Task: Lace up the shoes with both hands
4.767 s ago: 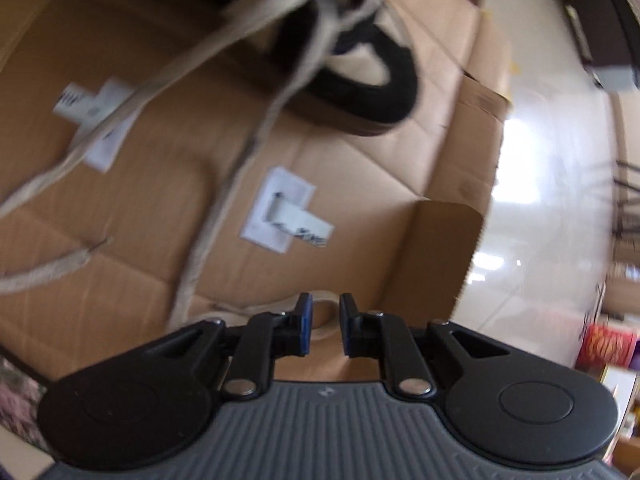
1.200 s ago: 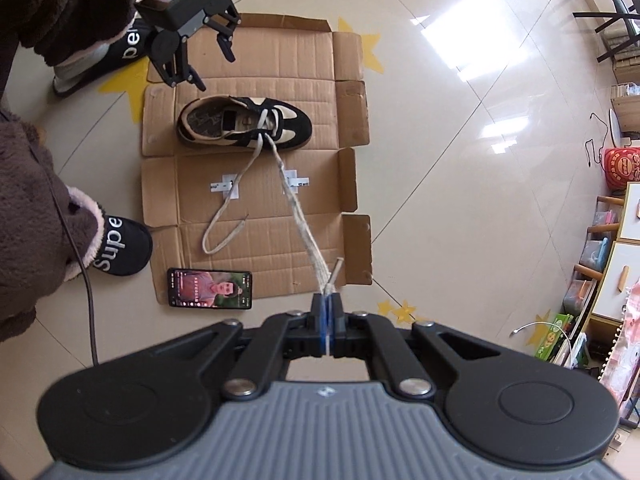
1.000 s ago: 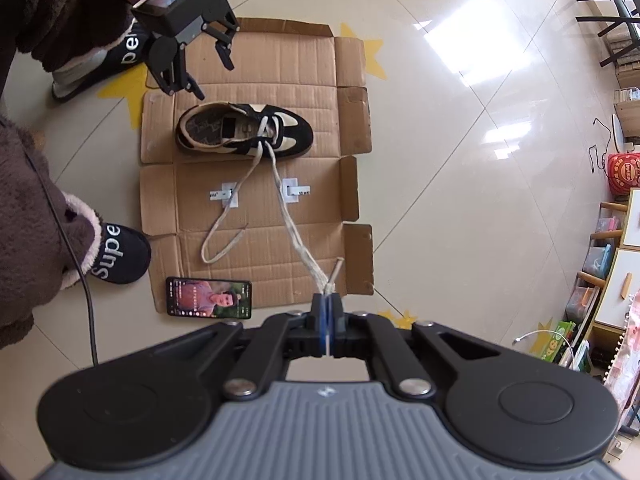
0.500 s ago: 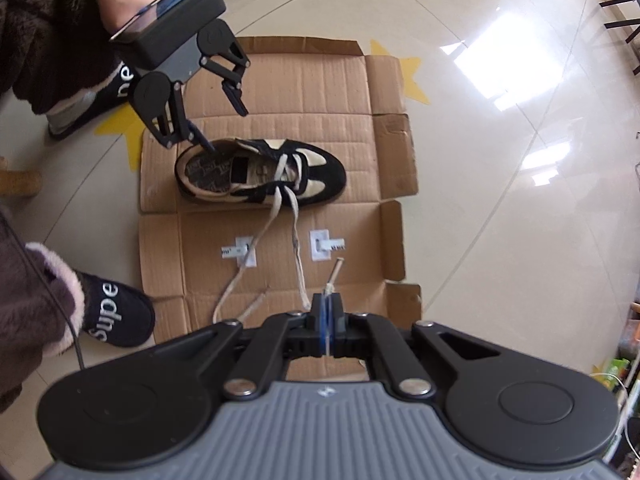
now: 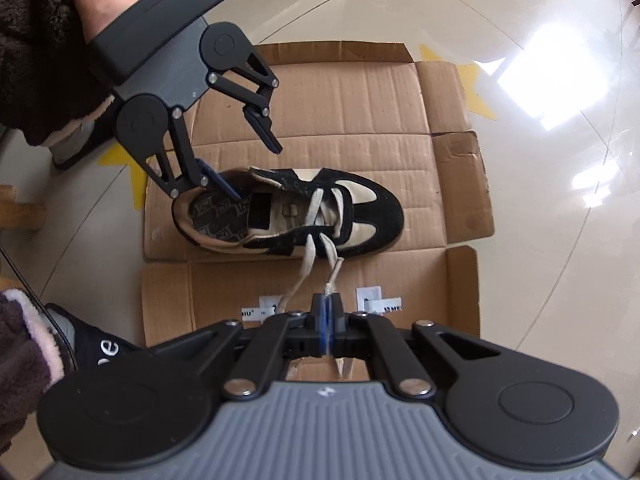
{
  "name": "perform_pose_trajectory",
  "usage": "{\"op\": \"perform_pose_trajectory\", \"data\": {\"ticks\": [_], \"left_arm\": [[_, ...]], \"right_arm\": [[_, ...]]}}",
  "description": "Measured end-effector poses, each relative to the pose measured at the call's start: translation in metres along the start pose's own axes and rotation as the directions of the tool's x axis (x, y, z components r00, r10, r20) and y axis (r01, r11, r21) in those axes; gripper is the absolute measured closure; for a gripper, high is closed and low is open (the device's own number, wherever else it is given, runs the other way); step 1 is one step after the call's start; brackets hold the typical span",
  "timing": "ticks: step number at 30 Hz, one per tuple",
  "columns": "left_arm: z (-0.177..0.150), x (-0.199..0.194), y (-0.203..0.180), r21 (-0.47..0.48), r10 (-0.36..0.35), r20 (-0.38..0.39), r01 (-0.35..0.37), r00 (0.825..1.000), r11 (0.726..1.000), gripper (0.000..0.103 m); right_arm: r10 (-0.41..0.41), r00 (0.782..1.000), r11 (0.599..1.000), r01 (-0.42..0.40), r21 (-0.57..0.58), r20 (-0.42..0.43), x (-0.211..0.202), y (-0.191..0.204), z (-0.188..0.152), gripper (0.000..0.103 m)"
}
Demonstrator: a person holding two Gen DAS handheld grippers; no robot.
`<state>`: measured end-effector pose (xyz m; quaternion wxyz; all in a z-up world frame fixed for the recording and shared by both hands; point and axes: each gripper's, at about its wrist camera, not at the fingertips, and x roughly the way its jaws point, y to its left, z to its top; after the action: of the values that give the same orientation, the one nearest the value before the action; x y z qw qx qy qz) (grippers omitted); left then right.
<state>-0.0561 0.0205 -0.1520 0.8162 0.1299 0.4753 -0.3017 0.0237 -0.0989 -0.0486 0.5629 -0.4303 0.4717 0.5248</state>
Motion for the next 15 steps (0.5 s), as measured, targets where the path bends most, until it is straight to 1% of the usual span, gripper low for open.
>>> {"op": "perform_pose_trajectory", "data": {"ticks": [8,11,15], "left_arm": [[0.001,0.004,0.004,-0.019,0.020,0.025,-0.019,0.999,1.000,0.046],[0.002,0.003,0.005,-0.026,0.033,0.048,-0.031,0.998,0.999,0.049],[0.007,0.006,0.005,-0.029,0.036,0.054,-0.035,0.998,0.999,0.052]], "right_arm": [[0.038,0.996,0.999,-0.040,0.030,0.080,0.032,-0.001,0.002,0.102],[0.056,0.991,0.997,-0.063,0.049,0.122,0.044,0.001,0.004,0.102],[0.078,0.984,0.994,-0.089,0.066,0.161,0.056,0.005,0.005,0.102]]}}
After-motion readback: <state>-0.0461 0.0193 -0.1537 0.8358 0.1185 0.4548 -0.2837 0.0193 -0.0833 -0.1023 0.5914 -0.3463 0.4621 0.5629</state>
